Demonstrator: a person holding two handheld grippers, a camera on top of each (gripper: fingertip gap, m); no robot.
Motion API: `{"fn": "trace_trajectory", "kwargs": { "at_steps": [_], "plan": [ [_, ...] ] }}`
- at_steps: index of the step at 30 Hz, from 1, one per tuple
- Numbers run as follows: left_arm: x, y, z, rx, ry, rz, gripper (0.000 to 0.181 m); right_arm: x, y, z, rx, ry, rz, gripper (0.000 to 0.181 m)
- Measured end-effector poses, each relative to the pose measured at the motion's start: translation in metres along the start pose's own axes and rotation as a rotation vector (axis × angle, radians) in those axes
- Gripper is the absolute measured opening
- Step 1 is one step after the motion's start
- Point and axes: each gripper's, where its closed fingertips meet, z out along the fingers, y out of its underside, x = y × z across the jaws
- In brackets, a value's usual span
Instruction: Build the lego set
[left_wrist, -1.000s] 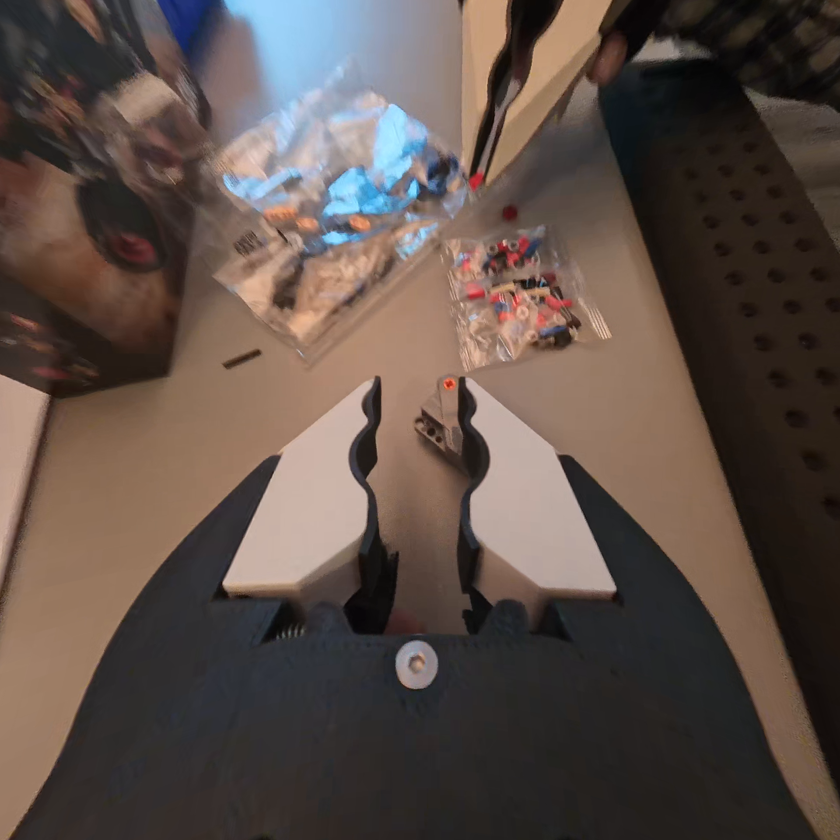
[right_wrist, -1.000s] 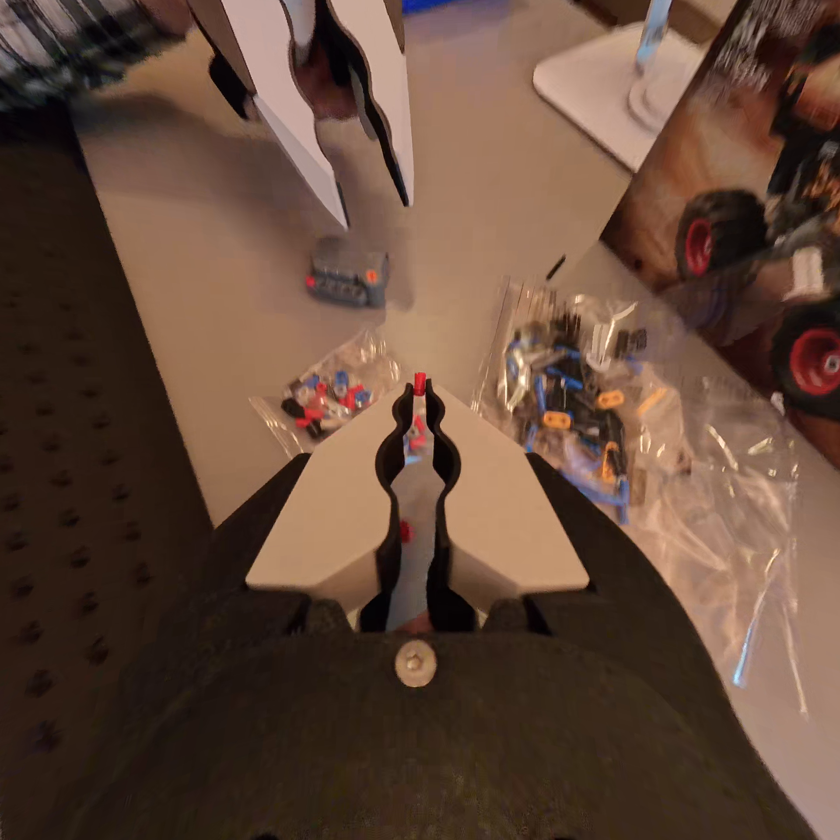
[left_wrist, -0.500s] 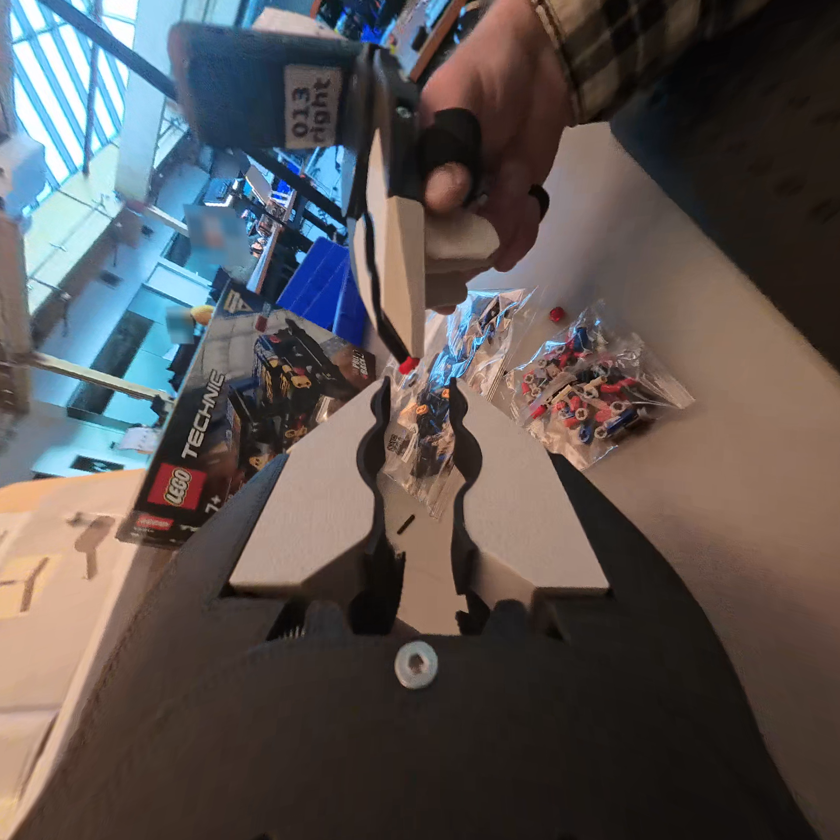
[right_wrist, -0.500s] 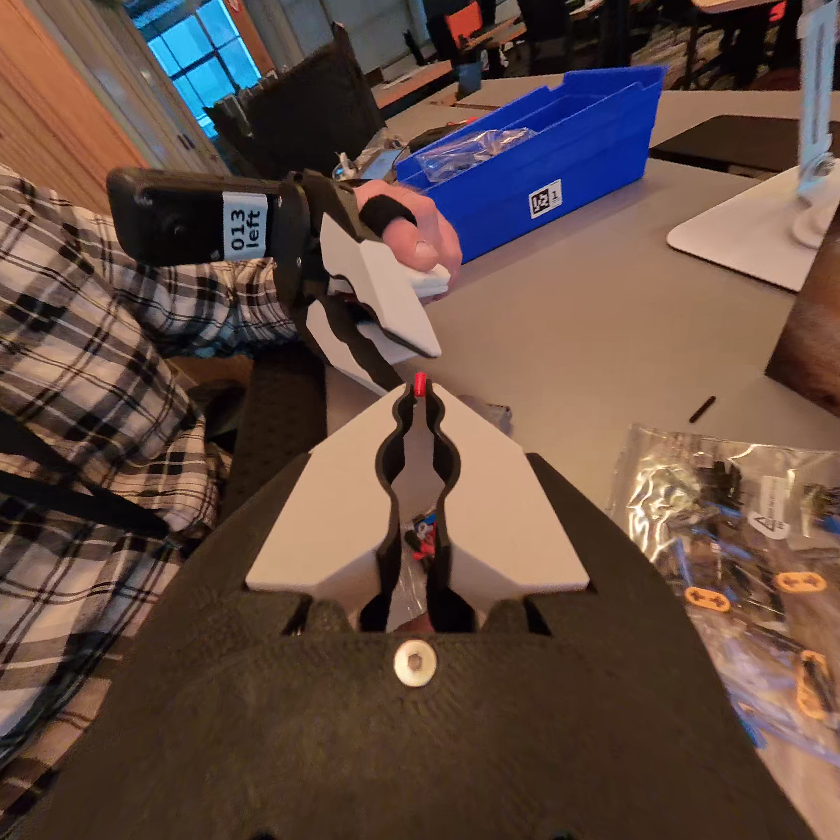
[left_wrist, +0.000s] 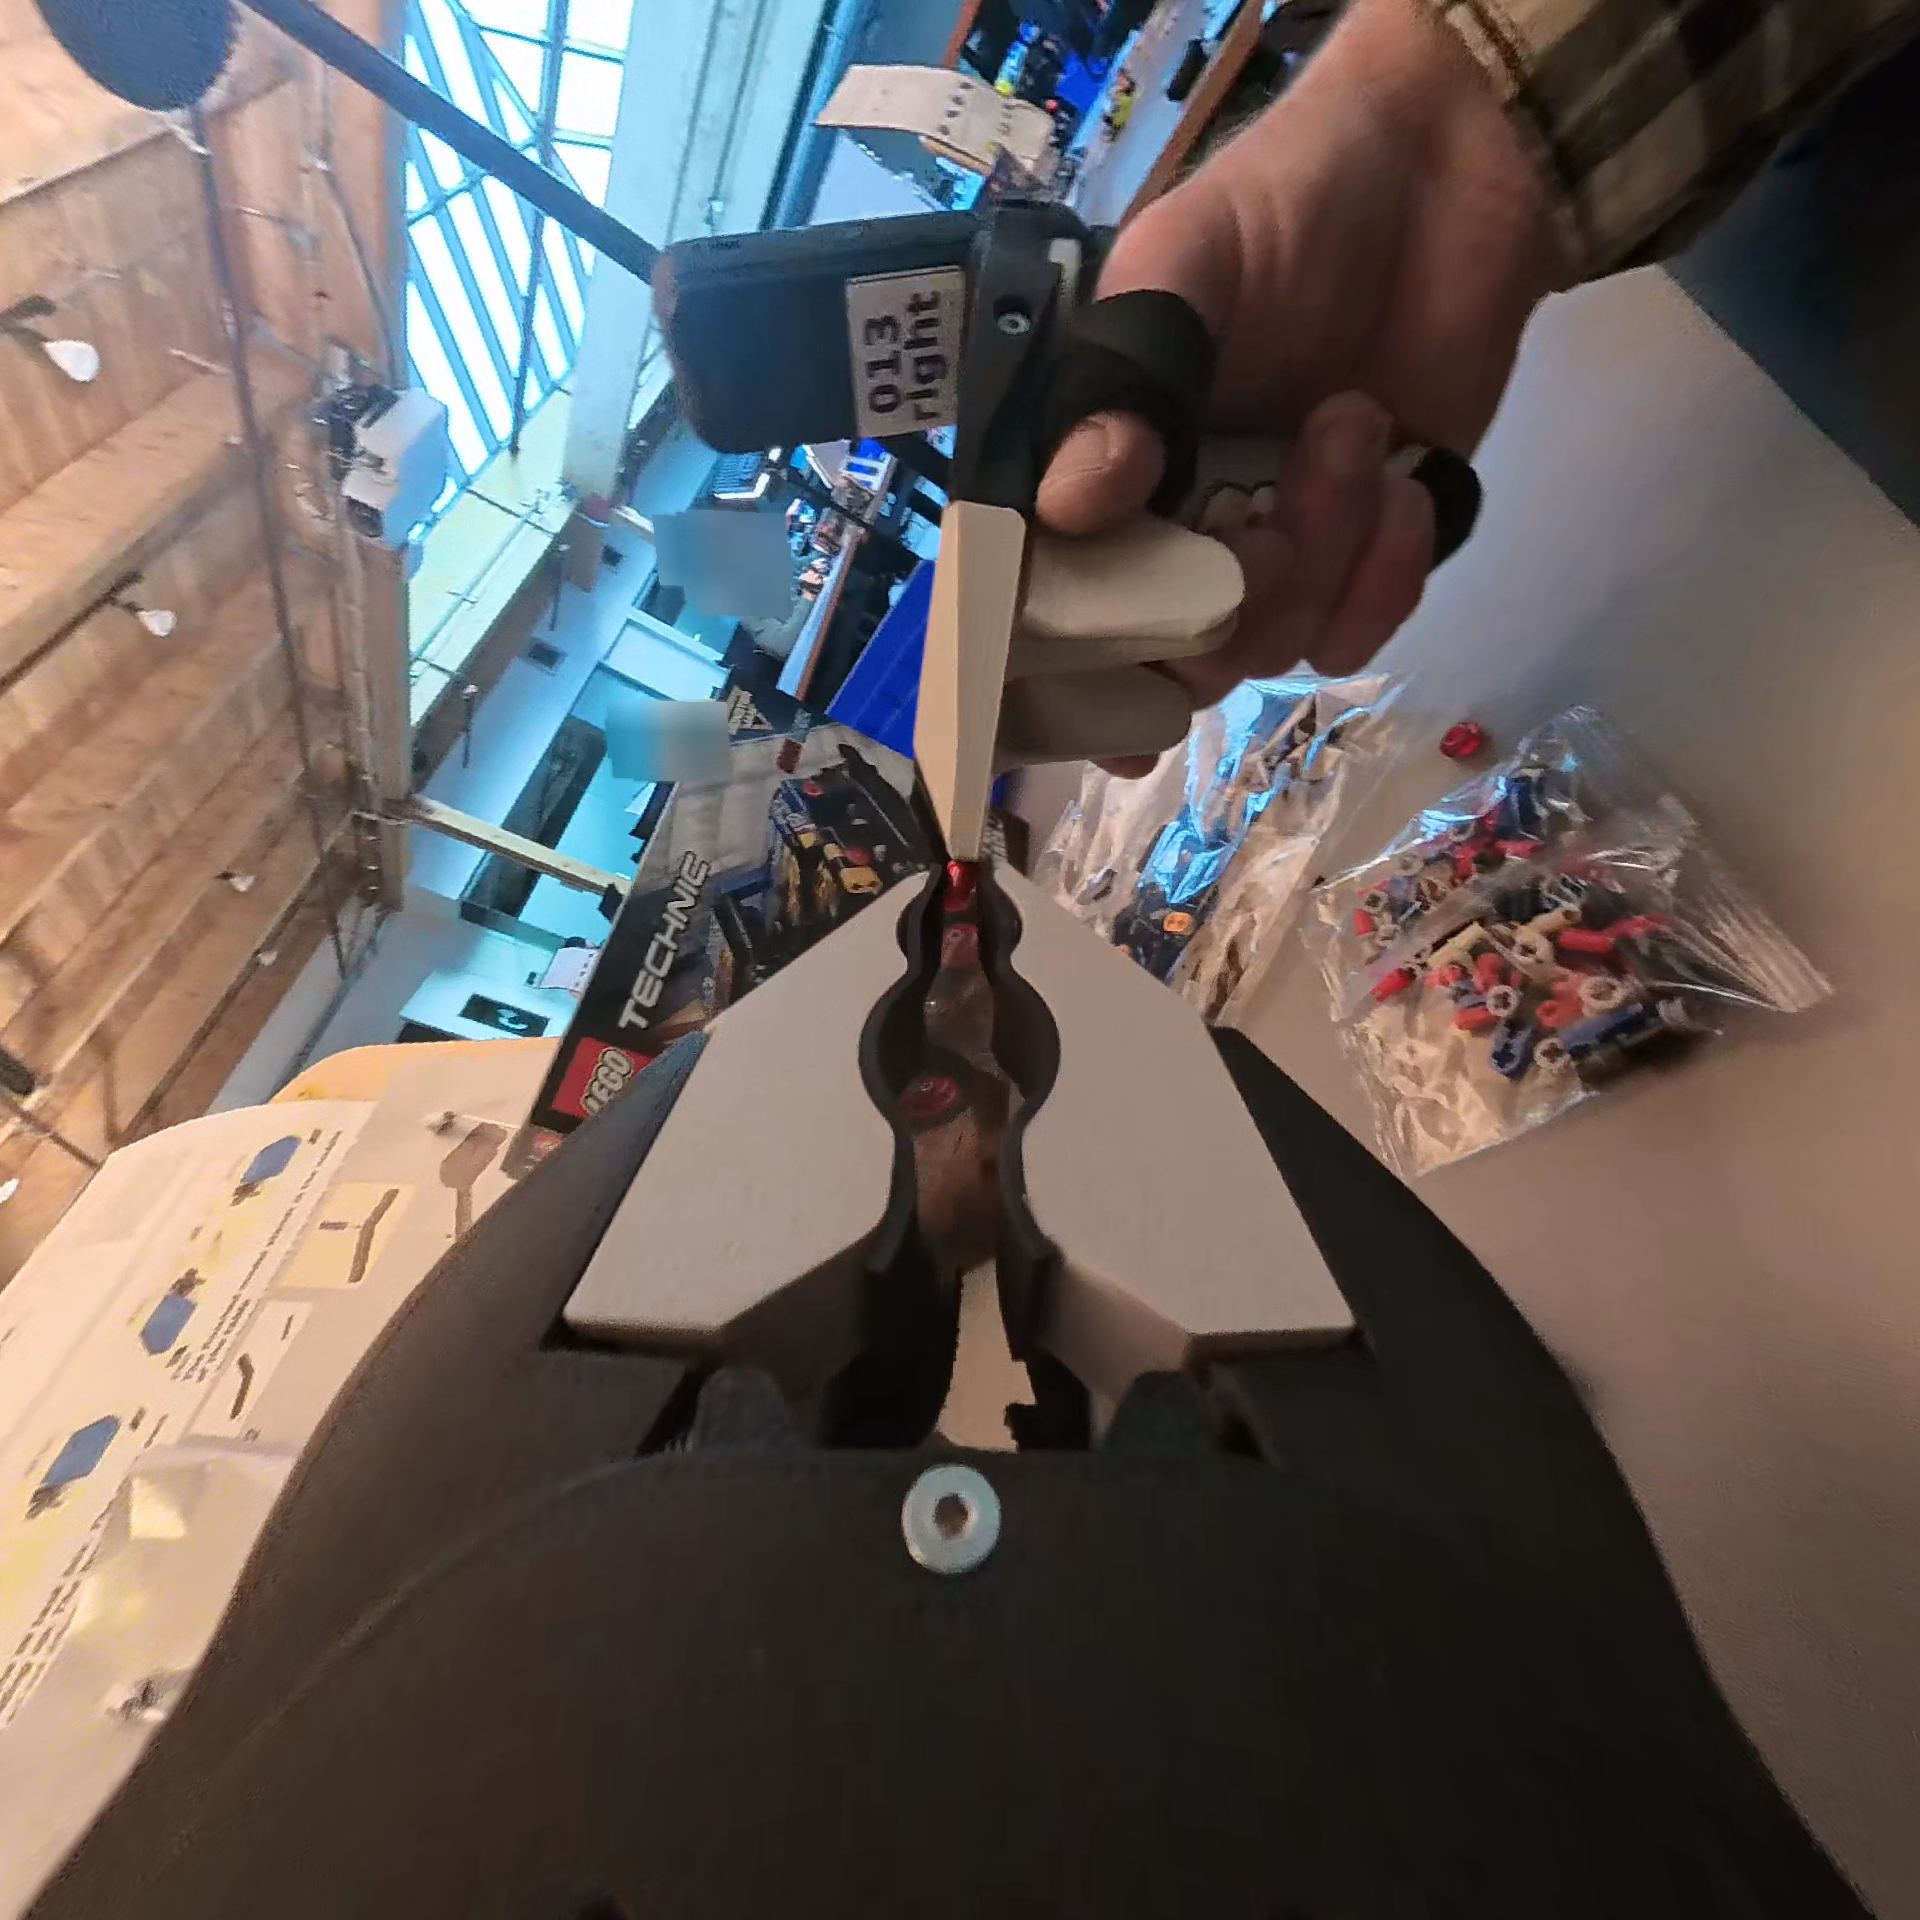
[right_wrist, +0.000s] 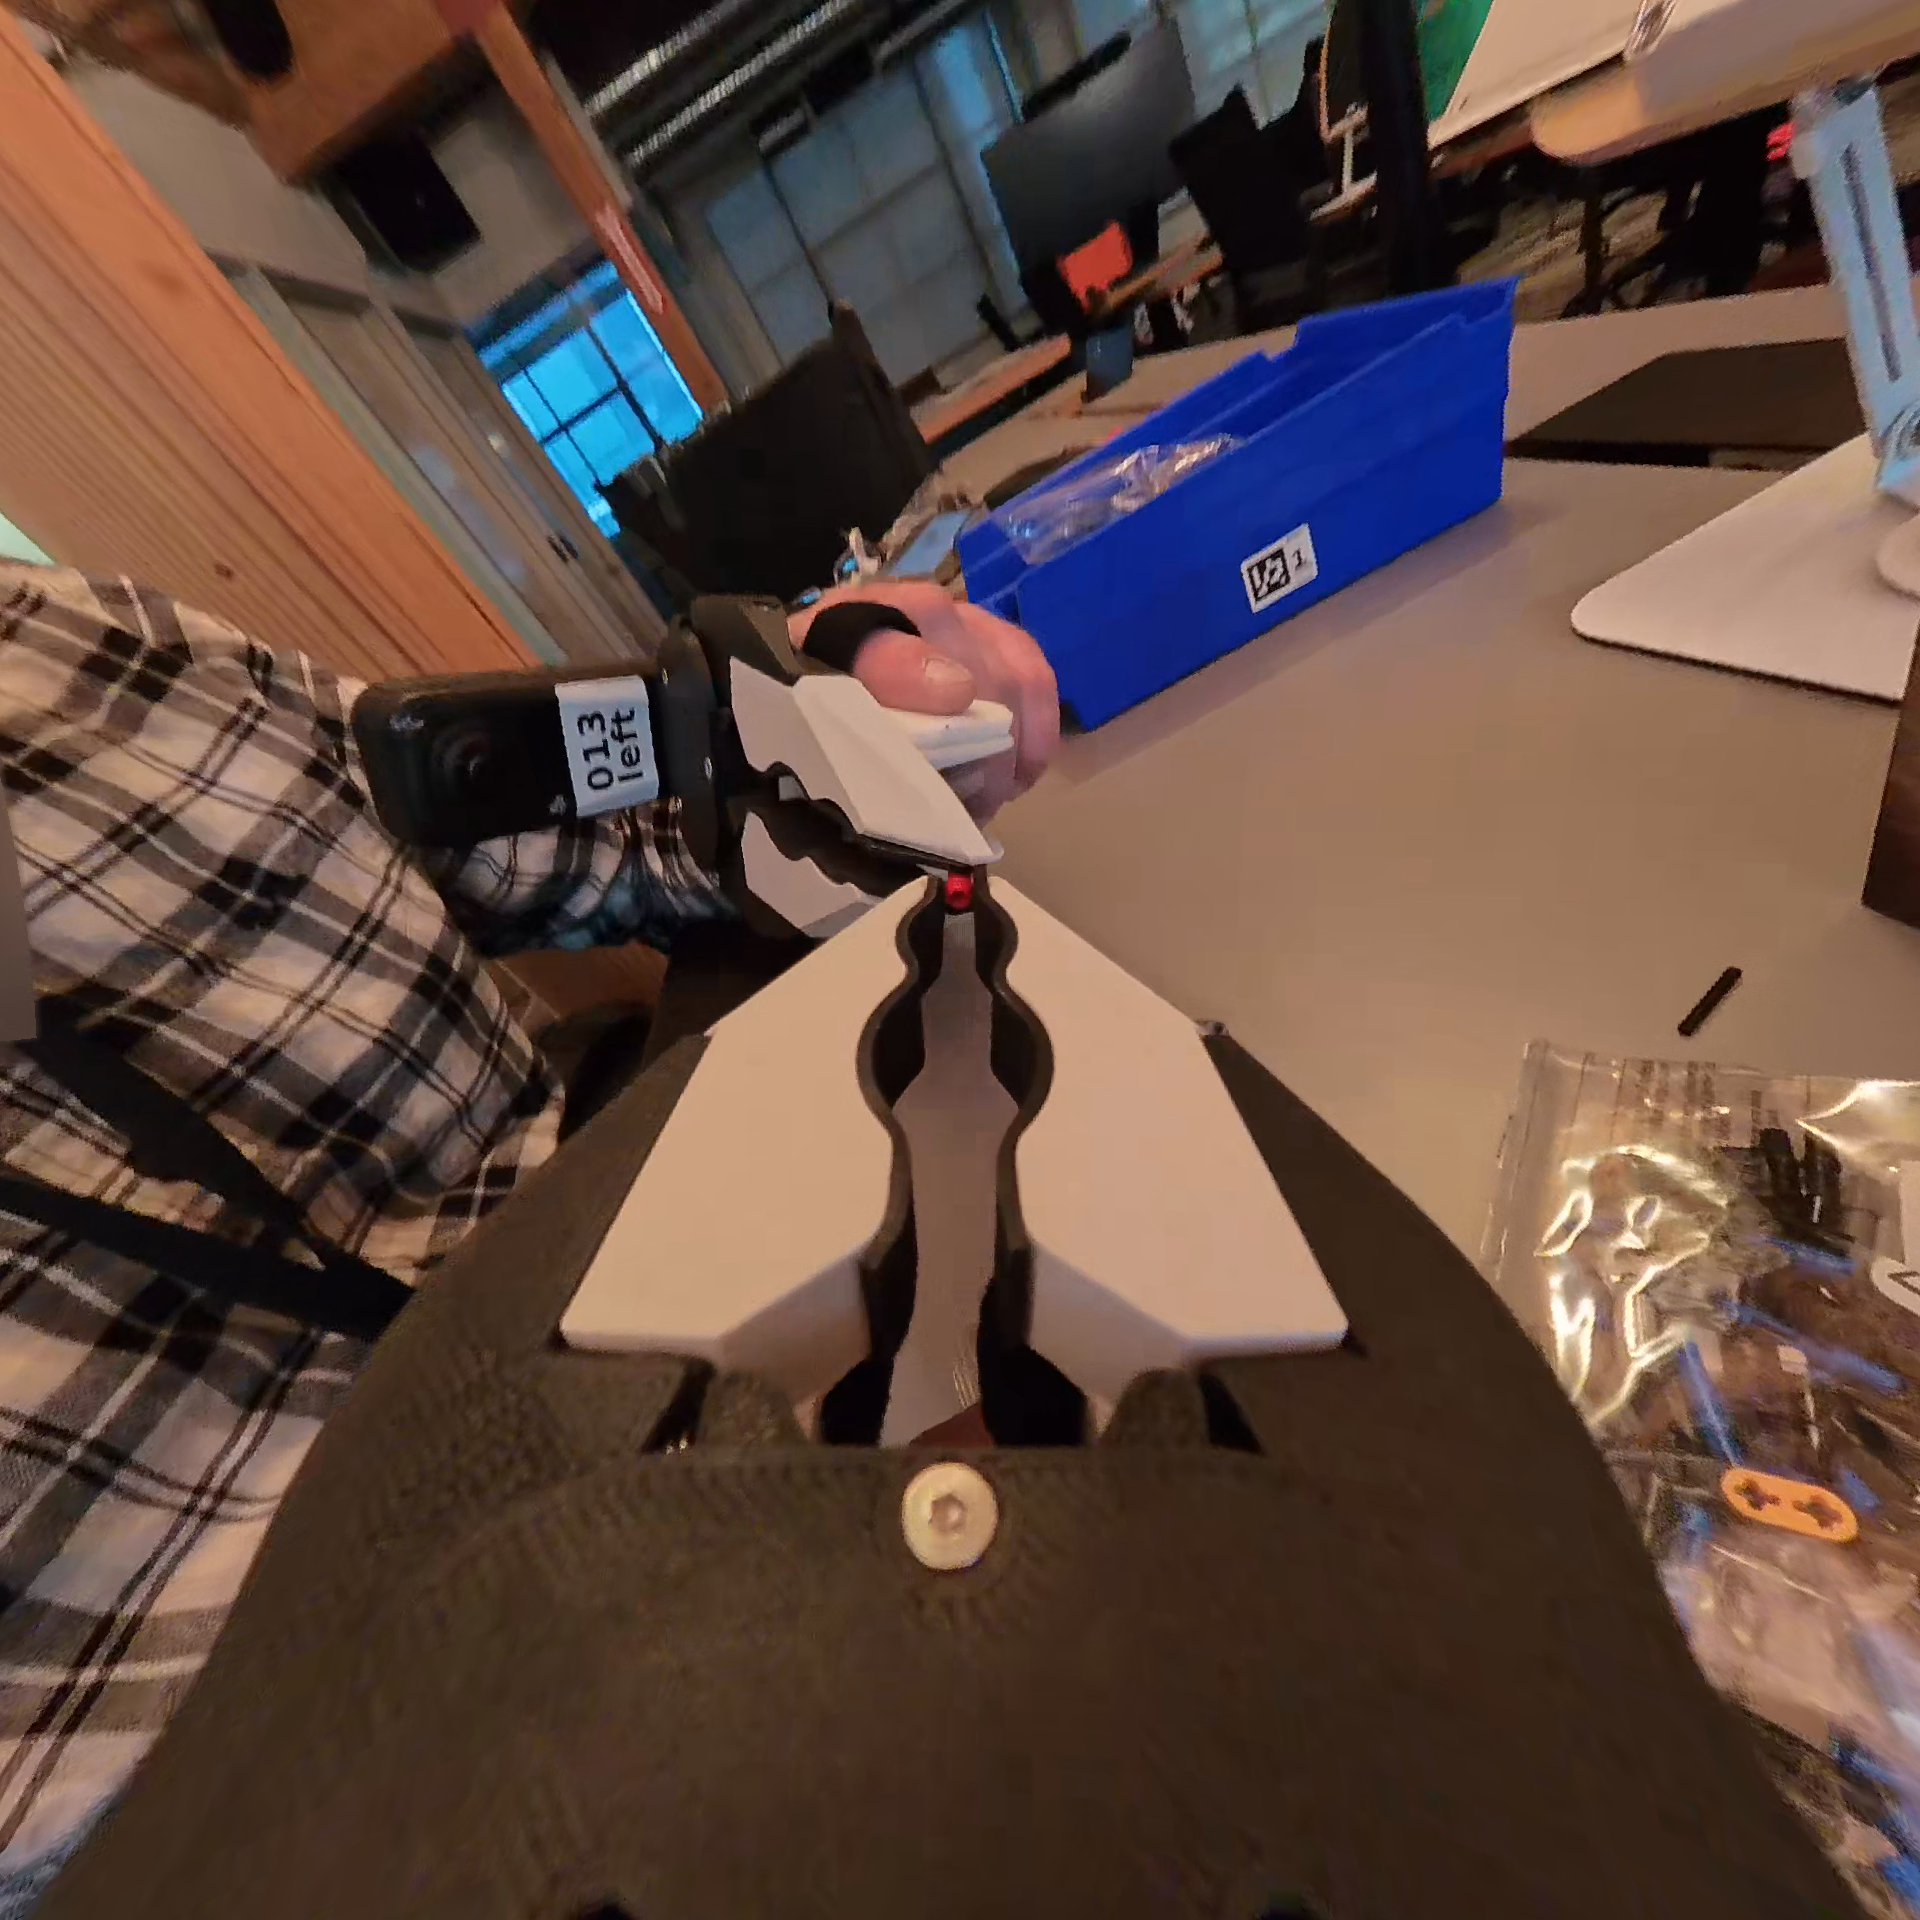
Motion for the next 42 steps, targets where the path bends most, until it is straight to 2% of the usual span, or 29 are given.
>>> {"fn": "trace_trajectory", "kwargs": {
  "at_steps": [7,16,21,23,25,27,29,31,37,40,41,42],
  "plan": [
    [-0.012,-0.007,-0.002,0.030,-0.100,-0.008,0.002,-0.006,-0.013,0.000,0.111,-0.042,0.039,0.003],
    [-0.013,-0.006,-0.001,0.026,-0.110,0.014,0.003,-0.005,-0.013,-0.001,0.108,0.002,-0.012,0.003],
    [-0.023,-0.004,-0.007,0.031,-0.118,-0.033,0.019,0.001,-0.016,-0.004,0.097,0.036,-0.036,0.003],
    [-0.028,0.006,-0.010,-0.013,-0.094,-0.087,0.026,0.008,-0.015,-0.007,0.065,0.077,-0.063,0.002],
    [-0.024,0.017,-0.012,-0.065,-0.015,-0.196,0.024,0.018,-0.010,-0.008,-0.013,0.139,-0.118,0.003],
    [-0.004,0.033,-0.012,-0.155,0.093,-0.368,0.041,0.026,-0.004,-0.007,-0.100,0.182,-0.167,0.002],
    [0.025,0.045,-0.015,-0.245,0.201,-0.469,0.045,0.033,0.001,-0.001,-0.177,0.196,-0.198,0.002],
    [0.045,0.063,-0.022,-0.375,0.249,-0.544,0.051,0.041,0.007,0.005,-0.245,0.212,-0.228,0.002],
    [0.086,0.092,-0.039,-0.589,0.295,-0.650,0.047,0.058,0.021,0.019,-0.337,0.200,-0.238,0.002],
    [0.083,0.097,-0.042,-0.596,0.284,-0.663,0.028,0.063,0.031,0.024,-0.360,0.180,-0.218,0.002],
    [0.079,0.099,-0.042,-0.585,0.284,-0.642,0.009,0.064,0.035,0.025,-0.372,0.175,-0.216,0.003],
    [0.078,0.098,-0.042,-0.552,0.316,-0.606,0.000,0.065,0.038,0.026,-0.383,0.172,-0.217,0.003]
  ]
}}
